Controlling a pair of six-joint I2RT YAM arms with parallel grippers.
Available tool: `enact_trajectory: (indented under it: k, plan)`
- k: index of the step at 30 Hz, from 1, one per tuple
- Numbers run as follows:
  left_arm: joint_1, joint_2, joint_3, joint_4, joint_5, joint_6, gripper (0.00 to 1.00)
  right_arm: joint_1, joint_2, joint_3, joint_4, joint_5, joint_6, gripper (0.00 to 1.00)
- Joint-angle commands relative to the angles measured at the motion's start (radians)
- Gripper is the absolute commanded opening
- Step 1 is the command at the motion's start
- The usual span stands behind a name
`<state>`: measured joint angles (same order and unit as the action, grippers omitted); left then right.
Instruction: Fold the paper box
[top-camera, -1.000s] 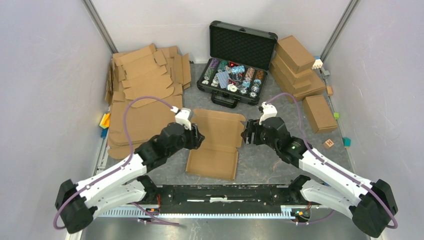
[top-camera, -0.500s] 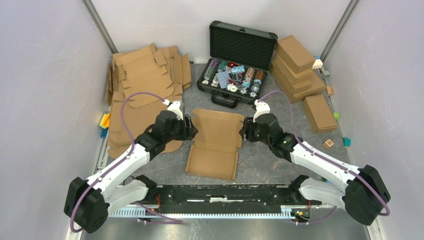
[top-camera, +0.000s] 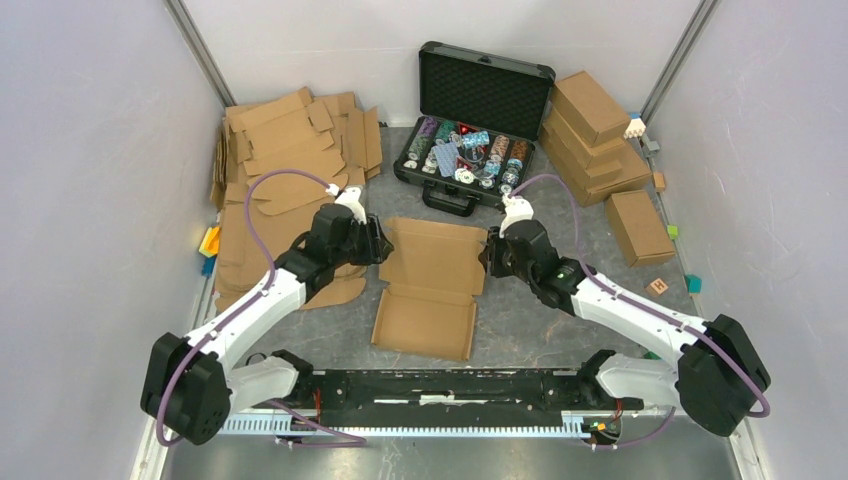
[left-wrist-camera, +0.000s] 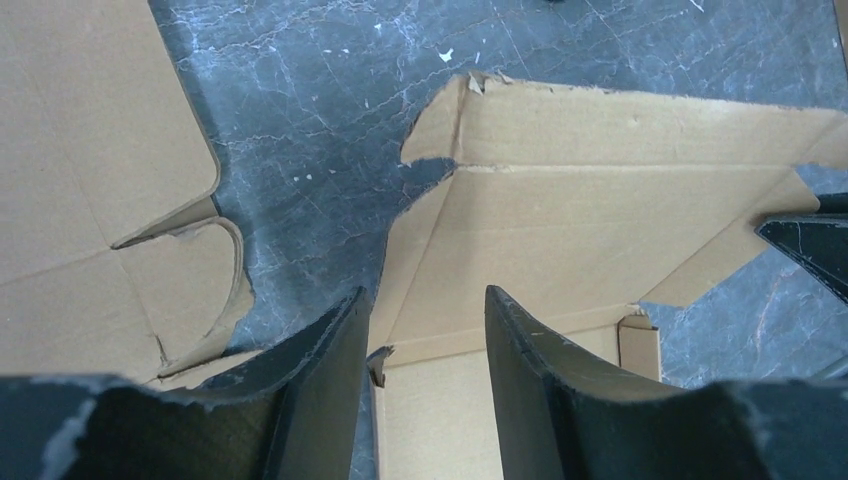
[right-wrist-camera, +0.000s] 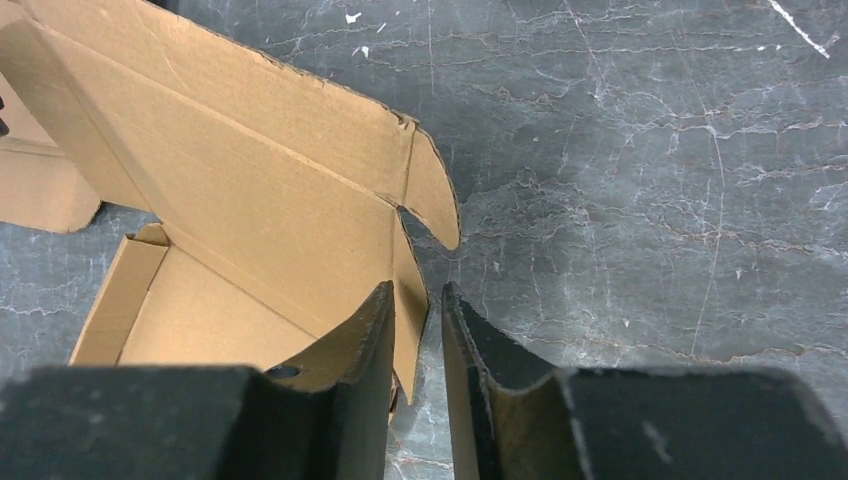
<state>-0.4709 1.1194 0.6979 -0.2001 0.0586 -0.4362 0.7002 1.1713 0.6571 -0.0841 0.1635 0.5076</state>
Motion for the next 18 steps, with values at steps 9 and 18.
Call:
enact_trajectory:
  k: [9,18]
  plan:
    - [0.041,0.085,0.082,0.066,0.055,0.049,0.52,0.0,0.012,0.055,0.044,0.005,-0.013,0.14]
    - [0.054,0.097,0.103,0.078,0.132,0.059,0.1,0.001,0.007,0.071,0.044,0.031,-0.027,0.0]
